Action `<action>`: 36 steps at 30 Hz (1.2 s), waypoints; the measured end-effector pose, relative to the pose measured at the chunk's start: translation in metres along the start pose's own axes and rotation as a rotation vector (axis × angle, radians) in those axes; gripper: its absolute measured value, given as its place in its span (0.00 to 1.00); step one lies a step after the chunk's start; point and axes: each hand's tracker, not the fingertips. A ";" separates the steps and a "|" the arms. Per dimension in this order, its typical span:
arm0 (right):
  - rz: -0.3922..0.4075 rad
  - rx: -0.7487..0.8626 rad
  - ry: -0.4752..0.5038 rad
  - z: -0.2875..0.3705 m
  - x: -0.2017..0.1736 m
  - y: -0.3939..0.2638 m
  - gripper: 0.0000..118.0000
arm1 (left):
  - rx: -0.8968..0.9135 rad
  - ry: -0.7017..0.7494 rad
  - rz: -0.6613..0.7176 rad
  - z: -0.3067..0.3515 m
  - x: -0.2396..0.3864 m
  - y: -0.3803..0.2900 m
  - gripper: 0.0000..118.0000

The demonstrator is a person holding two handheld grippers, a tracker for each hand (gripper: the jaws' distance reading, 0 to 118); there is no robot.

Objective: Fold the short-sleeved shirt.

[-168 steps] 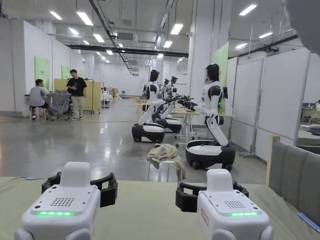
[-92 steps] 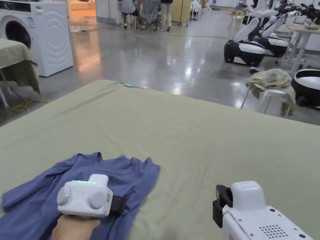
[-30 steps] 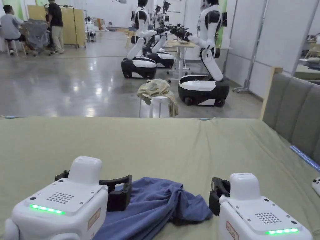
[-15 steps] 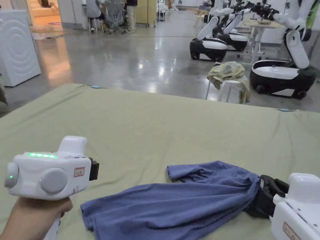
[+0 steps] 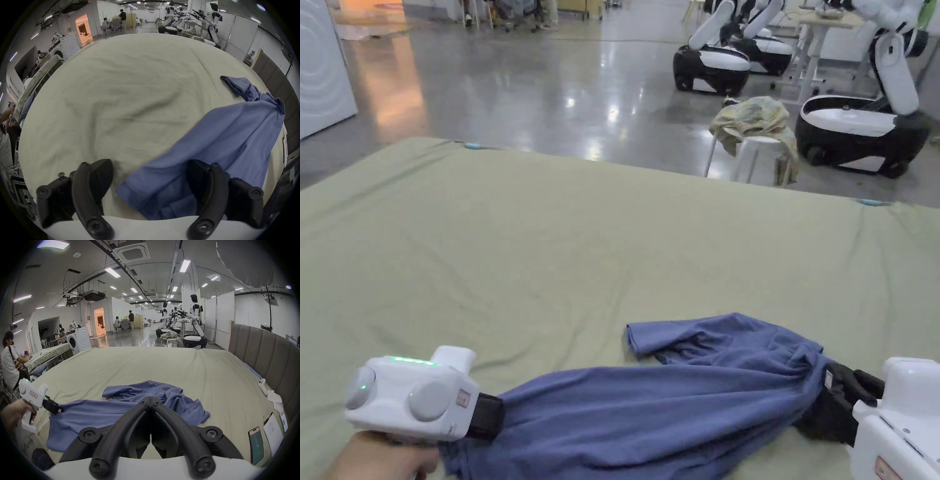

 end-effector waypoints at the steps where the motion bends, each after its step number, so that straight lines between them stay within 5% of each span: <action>1: -0.001 -0.001 -0.001 -0.003 0.003 0.004 0.00 | 0.040 -0.016 0.020 0.003 -0.002 -0.002 0.52; 3: 0.012 0.003 -0.011 -0.010 0.009 0.017 0.00 | 0.120 0.013 0.011 0.019 0.001 -0.001 0.06; 9: 0.070 -0.136 0.024 -0.094 0.042 0.071 0.01 | 0.229 -0.032 -0.041 0.078 0.032 -0.014 0.06; 13: 0.200 -0.394 0.135 -0.196 0.039 0.088 0.13 | 0.296 -0.063 -0.048 0.104 0.030 -0.012 0.06; 16: 0.310 -0.454 0.168 -0.265 0.024 0.074 0.44 | 0.322 -0.079 -0.040 0.108 0.027 -0.012 0.06; 19: 0.386 -0.572 0.219 -0.319 0.011 0.045 0.58 | 0.325 -0.084 -0.033 0.109 0.022 -0.013 0.06; 21: 0.441 -0.632 0.238 -0.344 0.006 0.020 0.90 | 0.312 -0.081 -0.036 0.103 0.024 -0.010 0.06; 23: 0.458 -0.630 0.230 -0.357 0.005 0.005 0.95 | 0.305 -0.079 -0.035 0.101 0.020 -0.009 0.06; 25: 0.323 -0.638 0.258 -0.349 0.016 0.013 0.88 | 0.301 -0.068 -0.038 0.097 0.022 -0.008 0.06; 26: 0.272 -0.654 0.256 -0.346 0.021 0.016 0.72 | 0.298 -0.070 -0.039 0.096 0.022 -0.007 0.06; 27: 0.288 -0.590 0.261 -0.335 0.023 0.019 0.31 | 0.298 -0.069 -0.039 0.095 0.022 -0.006 0.06; 28: 0.310 -0.536 0.263 -0.327 0.026 0.023 0.03 | 0.297 -0.069 -0.043 0.093 0.026 -0.006 0.06; 36: 0.252 -0.424 0.188 -0.258 0.039 0.045 0.03 | 0.310 -0.066 -0.036 0.090 0.035 -0.010 0.06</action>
